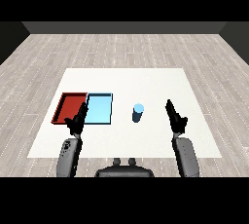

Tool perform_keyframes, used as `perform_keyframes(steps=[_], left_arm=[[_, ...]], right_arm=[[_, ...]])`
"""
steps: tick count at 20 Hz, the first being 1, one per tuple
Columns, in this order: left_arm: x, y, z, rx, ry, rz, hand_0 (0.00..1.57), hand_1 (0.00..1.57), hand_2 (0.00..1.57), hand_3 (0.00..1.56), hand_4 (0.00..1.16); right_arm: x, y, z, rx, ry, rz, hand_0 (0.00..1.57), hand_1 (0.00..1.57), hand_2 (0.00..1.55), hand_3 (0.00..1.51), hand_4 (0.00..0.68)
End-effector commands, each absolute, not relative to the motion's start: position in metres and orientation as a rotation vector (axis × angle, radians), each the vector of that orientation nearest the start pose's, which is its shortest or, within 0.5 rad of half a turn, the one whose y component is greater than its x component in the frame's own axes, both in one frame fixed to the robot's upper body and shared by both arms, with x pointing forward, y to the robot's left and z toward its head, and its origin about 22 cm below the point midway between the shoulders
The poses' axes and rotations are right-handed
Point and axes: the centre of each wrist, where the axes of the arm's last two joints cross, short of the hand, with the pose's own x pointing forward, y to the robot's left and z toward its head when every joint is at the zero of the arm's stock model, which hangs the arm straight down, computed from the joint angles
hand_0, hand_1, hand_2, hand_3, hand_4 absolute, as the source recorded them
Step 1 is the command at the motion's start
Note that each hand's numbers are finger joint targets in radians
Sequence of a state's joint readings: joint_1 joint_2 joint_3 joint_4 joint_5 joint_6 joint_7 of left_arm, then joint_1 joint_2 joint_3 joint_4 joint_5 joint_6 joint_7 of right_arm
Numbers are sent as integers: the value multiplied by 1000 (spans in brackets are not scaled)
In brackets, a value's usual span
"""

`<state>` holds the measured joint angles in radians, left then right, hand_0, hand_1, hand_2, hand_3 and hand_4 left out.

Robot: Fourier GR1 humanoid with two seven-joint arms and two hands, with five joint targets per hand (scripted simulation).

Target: Pick the blue can and put it in the blue box

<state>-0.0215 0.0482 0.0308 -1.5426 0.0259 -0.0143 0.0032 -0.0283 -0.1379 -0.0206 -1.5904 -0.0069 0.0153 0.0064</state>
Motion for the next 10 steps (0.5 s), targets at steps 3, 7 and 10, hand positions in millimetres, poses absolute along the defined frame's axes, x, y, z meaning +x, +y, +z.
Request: perform_keyframes(steps=[3,7,10], left_arm=[[245,246,-1,41,-1555,-60,0,0,0,0,0],[261,224,42,-55,-1946,20,0,0,0,0,0],[254,240,25,-64,-2000,53,0,0,0,0,0]], right_arm=[[263,-257,16,-103,-1592,95,0,0,0,0,0],[276,-236,40,128,-1845,8,0,0,0,0,0],[276,-248,31,178,-1897,-1,0,0,0,0,0]])
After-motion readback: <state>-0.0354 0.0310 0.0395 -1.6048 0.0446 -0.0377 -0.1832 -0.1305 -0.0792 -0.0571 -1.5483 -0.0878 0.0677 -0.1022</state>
